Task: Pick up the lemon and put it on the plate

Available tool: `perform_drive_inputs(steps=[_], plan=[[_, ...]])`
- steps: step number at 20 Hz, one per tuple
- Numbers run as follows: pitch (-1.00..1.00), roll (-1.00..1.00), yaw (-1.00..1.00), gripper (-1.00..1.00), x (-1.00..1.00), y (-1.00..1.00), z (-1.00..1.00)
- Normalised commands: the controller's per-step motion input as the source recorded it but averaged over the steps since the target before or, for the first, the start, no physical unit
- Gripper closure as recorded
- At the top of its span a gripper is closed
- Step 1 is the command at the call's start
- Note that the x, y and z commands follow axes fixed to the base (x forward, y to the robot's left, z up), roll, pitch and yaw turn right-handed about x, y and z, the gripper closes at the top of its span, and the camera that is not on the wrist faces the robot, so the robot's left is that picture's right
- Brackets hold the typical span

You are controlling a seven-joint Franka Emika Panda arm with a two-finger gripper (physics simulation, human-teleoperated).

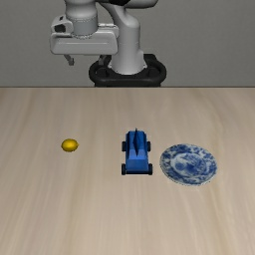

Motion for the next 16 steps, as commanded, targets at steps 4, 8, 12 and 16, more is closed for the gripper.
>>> perform_drive_inputs(steps=[4,8,12,16], plan=[[0.00,0.00,0.00,-1.00,0.00,-1.00,0.00],[0.00,0.00,0.00,-1.00,1.00,0.00,0.00],[0.00,0.00,0.00,-1.00,1.00,0.00,0.00],[0.00,0.00,0.00,-1.00,0.50,0.00,0.00]])
